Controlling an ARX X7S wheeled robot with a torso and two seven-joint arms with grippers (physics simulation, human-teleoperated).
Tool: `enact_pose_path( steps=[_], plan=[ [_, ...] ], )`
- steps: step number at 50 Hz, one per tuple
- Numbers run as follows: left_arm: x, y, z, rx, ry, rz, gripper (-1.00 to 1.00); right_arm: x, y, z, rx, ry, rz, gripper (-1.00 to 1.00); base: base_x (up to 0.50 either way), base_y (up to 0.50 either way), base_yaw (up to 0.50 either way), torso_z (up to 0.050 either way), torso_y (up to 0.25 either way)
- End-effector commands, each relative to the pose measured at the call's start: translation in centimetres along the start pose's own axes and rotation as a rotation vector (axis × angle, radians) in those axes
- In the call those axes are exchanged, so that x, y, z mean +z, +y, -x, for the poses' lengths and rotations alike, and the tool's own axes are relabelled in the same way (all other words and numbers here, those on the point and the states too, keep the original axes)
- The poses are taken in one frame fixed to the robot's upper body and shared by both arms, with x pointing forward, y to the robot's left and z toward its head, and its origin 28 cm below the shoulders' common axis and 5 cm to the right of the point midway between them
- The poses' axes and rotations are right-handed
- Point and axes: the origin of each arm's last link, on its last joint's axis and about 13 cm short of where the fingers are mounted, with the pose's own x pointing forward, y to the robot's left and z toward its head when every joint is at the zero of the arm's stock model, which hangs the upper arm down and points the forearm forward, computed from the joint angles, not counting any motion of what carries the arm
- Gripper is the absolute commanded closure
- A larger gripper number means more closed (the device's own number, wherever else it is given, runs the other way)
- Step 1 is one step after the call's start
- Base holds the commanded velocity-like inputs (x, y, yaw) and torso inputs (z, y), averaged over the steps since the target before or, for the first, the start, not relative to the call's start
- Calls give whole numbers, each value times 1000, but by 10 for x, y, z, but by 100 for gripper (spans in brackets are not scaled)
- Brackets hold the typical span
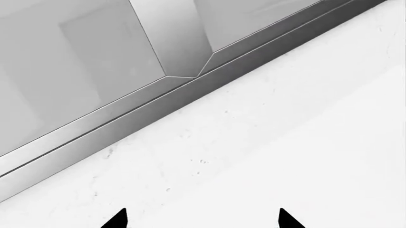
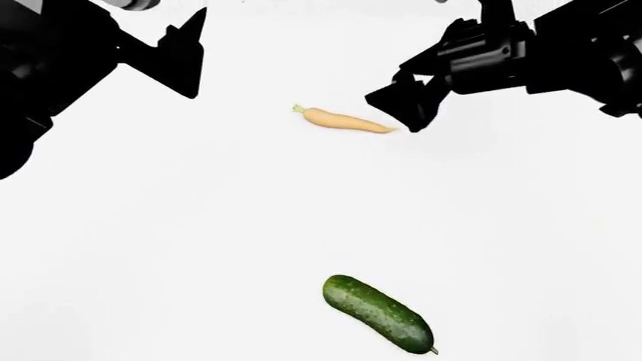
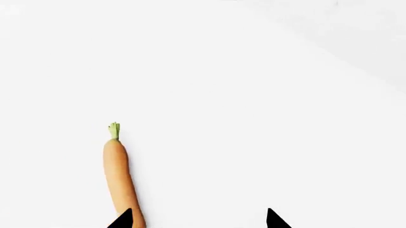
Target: Place the two vegetables and bowl onto the tray for setting up a vegetable dip station.
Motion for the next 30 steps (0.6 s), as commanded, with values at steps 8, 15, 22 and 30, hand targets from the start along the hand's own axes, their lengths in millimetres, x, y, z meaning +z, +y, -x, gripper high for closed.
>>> enact_pose_path(
  steps=[8, 15, 22, 30],
  plan=[
    [1, -3, -1, -8, -1, -7, -100, -2, 9, 3, 88, -9, -11, -100, 0, 0, 0, 0, 0],
    [0, -3, 0, -9, 1, -10, -100, -5, 13, -7, 126, 8, 15, -100, 0, 0, 0, 0, 0],
    [-1, -3, 0, -12, 3, -9, -100, -5, 10, -20, 113, 20, 49, -100, 0, 0, 0, 0, 0],
    [-3, -3, 1, -13, 3, -6, -100, -7, 3, -31, 65, 15, 86, -100, 0, 0, 0, 0, 0]
  ],
)
